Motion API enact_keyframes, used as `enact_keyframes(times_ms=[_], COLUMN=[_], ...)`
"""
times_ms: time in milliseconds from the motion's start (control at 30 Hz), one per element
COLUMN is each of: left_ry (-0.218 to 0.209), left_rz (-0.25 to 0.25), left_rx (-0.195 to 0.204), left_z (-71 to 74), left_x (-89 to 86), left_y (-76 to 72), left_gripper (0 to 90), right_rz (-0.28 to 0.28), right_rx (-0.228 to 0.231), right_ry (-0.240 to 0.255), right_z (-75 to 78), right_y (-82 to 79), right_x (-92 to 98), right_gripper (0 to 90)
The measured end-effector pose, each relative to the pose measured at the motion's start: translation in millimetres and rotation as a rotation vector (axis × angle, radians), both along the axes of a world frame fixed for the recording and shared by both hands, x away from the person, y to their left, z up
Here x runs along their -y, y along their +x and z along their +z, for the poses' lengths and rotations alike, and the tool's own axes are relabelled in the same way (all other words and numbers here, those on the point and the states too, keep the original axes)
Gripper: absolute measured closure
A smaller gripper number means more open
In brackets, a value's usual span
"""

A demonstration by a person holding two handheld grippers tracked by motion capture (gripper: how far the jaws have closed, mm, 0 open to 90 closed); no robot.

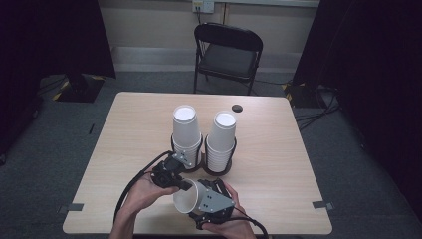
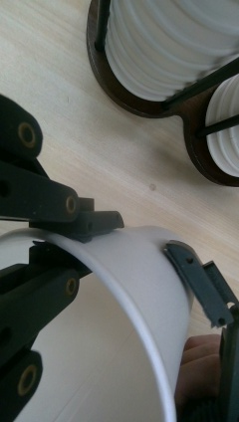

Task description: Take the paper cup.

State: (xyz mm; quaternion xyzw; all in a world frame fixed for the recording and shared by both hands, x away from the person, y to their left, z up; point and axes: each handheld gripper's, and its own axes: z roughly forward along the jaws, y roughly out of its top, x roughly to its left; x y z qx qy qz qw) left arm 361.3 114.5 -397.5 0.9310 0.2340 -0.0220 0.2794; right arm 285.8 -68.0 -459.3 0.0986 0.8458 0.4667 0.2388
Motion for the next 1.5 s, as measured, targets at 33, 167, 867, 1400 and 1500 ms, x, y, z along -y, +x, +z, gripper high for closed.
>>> enact_keyframes(times_ms=[33,167,867,1400,1500], left_ry=[-0.003,-0.037,-0.164,-0.291,-0.307], left_rz=[0.002,0.044,0.114,0.164,0.196], left_rx=[0.002,-0.003,0.028,0.12,0.16], left_z=[-0.3,-0.5,-0.9,0.7,0.8], left_x=[-0.1,-0.7,-1.7,-9.9,-13.6], left_y=[0.2,-1.0,-3.5,-11.8,-14.2], left_gripper=[87.5,87.4,84.6,78.5,74.5], right_rz=[-0.007,-0.027,-0.098,-0.123,-0.135], right_rx=[0.001,0.006,0.054,0.016,-0.01], right_ry=[-0.002,0.004,0.045,0.128,0.143], right_z=[0.1,1.0,3.0,2.3,0.3], right_y=[0.2,0.7,-0.7,2.3,4.3], right_x=[-1.0,-3.4,0.2,12.2,15.7], right_gripper=[8.3,7.8,7.9,11.8,11.8])
